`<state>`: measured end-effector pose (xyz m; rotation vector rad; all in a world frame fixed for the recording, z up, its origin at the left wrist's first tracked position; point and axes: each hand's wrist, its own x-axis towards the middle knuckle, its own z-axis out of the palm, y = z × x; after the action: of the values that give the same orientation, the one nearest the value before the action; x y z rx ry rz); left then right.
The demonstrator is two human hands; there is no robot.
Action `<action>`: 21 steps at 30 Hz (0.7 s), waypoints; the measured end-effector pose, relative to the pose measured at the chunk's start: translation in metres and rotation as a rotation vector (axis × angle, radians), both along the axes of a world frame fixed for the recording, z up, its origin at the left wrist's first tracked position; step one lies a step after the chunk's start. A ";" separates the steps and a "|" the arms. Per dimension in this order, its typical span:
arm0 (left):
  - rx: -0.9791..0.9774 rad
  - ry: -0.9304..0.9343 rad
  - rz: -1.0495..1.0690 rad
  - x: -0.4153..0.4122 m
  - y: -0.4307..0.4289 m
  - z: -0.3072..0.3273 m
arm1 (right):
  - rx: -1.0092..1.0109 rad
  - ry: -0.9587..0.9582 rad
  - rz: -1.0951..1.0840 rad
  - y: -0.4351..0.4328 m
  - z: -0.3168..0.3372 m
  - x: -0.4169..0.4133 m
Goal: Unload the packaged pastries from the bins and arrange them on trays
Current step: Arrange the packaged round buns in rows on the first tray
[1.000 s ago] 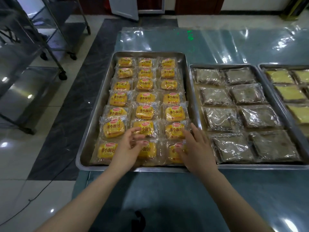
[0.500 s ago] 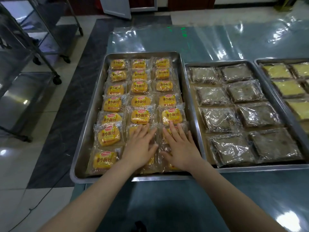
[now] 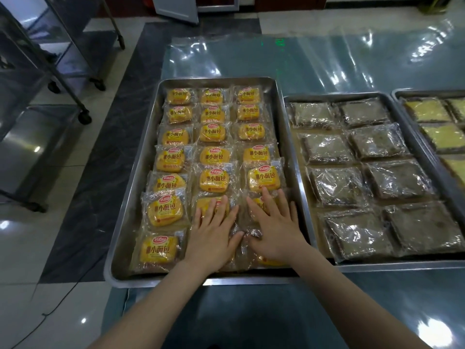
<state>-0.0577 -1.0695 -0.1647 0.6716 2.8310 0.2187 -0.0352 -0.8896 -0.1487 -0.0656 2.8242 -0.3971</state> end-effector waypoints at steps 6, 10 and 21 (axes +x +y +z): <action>0.164 0.037 0.069 -0.025 0.004 0.014 | -0.051 0.165 -0.077 0.001 0.013 -0.046; 0.136 0.019 0.093 -0.055 0.004 0.017 | -0.033 0.114 -0.057 0.001 0.010 -0.069; -0.022 -0.045 0.072 -0.076 0.009 0.014 | 0.045 0.102 -0.067 -0.003 -0.006 -0.061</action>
<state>-0.1340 -1.0600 -0.1509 0.5535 2.8127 0.2117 -0.0960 -0.8925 -0.1545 0.0184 2.9406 -0.3535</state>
